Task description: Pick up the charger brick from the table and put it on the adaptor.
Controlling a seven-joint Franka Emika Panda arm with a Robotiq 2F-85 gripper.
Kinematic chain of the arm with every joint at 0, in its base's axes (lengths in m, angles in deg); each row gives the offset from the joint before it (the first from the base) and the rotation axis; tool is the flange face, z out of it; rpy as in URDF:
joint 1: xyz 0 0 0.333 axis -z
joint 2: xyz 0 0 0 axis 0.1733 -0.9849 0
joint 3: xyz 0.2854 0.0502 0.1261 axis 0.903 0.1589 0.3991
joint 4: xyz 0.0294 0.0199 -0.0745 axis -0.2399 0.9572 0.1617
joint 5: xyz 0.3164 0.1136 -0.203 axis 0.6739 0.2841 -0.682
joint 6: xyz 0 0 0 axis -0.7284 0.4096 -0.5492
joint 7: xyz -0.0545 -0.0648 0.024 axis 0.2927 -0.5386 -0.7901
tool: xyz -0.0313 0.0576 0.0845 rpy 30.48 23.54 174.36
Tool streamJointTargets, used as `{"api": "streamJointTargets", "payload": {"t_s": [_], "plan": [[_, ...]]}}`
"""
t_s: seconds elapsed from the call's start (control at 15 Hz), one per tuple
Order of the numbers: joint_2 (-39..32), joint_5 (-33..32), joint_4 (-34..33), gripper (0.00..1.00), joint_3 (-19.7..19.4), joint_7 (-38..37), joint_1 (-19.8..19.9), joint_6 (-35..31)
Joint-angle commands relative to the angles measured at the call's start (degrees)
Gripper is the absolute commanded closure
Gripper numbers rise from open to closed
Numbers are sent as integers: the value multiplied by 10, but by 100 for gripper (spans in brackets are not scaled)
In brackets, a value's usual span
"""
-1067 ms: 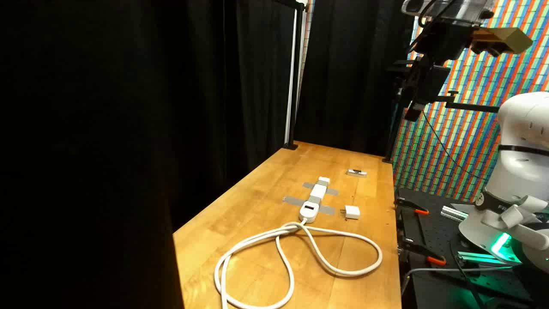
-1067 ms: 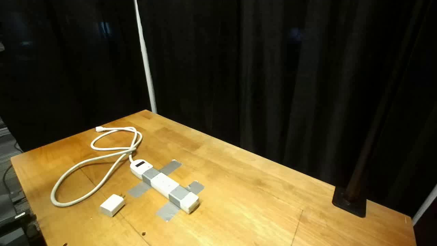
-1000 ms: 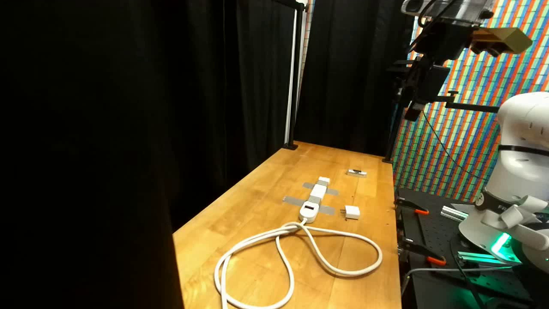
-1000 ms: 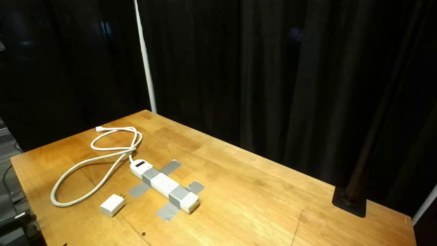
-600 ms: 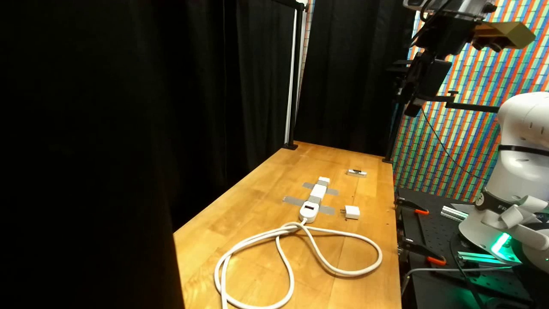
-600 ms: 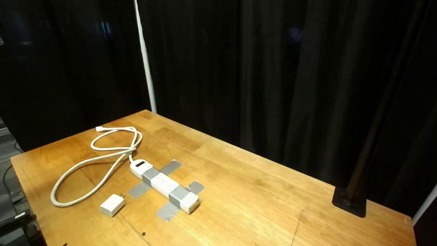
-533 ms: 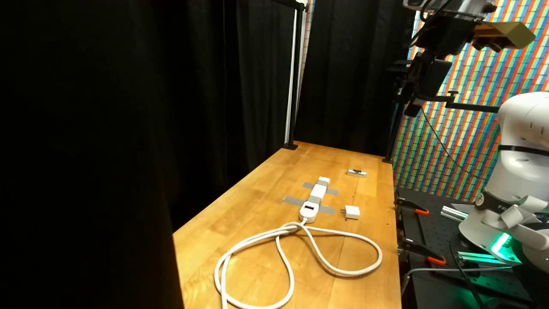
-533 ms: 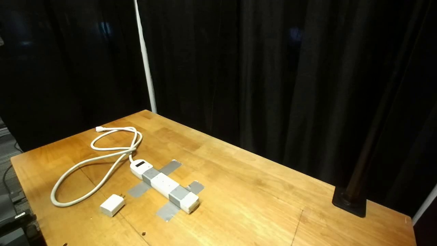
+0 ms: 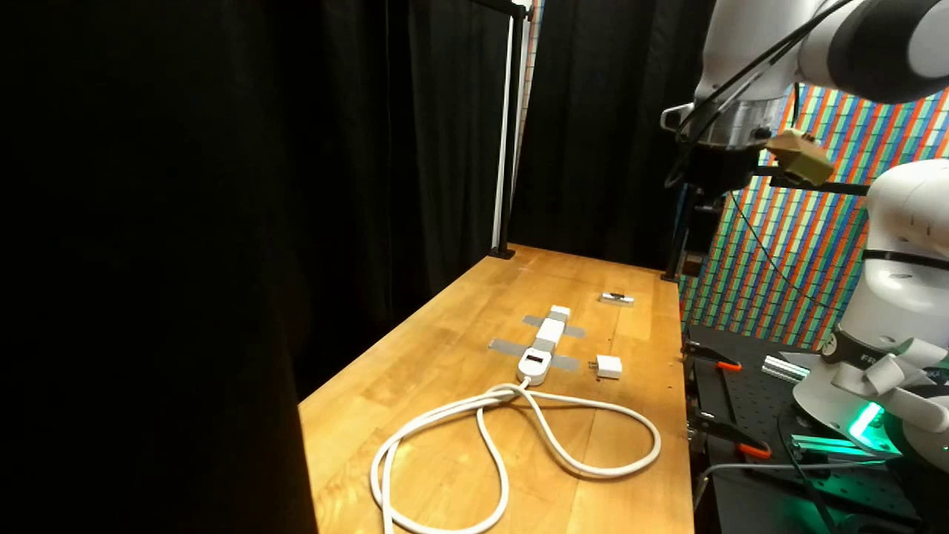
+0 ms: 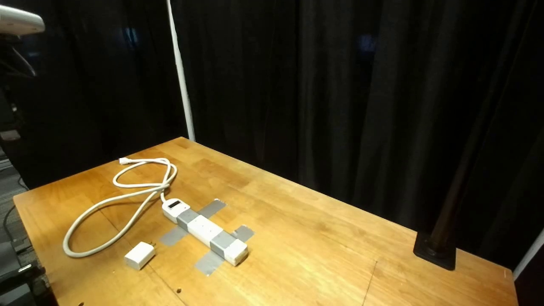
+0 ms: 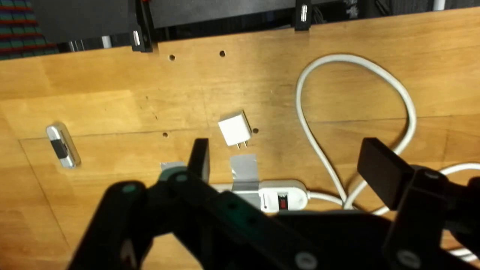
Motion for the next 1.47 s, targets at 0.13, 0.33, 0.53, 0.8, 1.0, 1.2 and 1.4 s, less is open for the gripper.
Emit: {"api": "streamJointTargets", "payload": {"t_s": [0.13, 0.33, 0.53, 0.8, 1.0, 1.2, 1.4], "plan": [[-140, -1, 6, 0, -63, 113, -16, -138], [-209, -4, 6, 0, -99, 199, -15, -238], [-279, 8, 7, 0, -135, 283, -16, -315], [-374, 41, 7, 0, -164, 377, -18, -412], [-432, 28, 7, 0, -158, 359, -3, -441], [-475, -10, 6, 0, -160, 301, 4, -461], [-502, -86, 6, 0, -180, 229, -6, -487]]}}
